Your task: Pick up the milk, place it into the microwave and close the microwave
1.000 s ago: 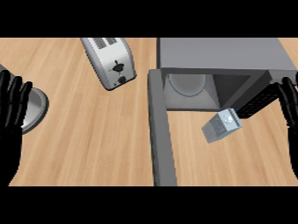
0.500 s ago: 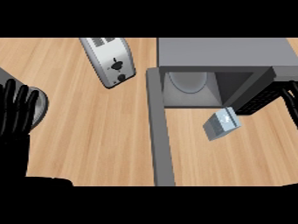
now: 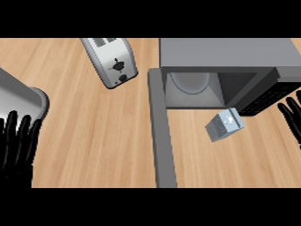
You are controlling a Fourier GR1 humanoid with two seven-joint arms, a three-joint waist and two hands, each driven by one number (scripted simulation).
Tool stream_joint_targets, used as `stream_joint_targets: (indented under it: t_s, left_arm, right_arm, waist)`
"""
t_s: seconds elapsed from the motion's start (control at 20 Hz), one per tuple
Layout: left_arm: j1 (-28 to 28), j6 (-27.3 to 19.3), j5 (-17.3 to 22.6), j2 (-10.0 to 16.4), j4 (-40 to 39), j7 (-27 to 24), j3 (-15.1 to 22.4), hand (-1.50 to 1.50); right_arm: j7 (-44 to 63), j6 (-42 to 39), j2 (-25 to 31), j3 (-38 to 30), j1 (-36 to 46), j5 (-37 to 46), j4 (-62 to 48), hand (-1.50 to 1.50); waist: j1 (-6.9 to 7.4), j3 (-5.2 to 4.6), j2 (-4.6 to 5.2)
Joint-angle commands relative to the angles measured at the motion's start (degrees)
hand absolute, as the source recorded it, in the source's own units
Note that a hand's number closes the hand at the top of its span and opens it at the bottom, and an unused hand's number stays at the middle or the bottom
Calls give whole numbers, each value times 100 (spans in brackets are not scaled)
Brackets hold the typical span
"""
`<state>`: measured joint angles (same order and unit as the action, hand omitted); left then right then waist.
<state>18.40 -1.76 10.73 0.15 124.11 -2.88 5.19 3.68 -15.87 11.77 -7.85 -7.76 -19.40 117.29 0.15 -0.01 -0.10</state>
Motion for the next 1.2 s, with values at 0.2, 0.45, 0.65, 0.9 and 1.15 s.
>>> stream_joint_targets:
  t_s: [0.2, 0.45, 0.65, 0.9, 1.15]
  left_arm:
    - [1088, 82, -114, -12, 301, -591, 574, -150]
    - [1212, 581, 362, 177, 163, -773, 109, -150]
    - [1502, 623, -42, -10, -354, -1681, 499, -150]
    - [1606, 509, 1, -11, 2, -1383, 454, -150]
    - [1975, 946, 256, 189, -316, -1989, 282, -150]
  right_arm:
    - [-420, -216, -149, -112, 312, 246, -1148, -150]
    - [-914, -456, -278, -83, 245, 441, -1706, -150]
    - [-1726, -195, -655, 110, 235, 1185, -2470, -150]
    - [-1942, 464, -832, -81, 937, 1547, -3372, -150]
    - [-2723, 524, -563, -406, 1330, 1794, -4692, -150]
  waist:
    - [46, 3, 6]
    - [32, 2, 8]
    - [39, 2, 9]
    - [58, 4, 16]
    - [82, 4, 17]
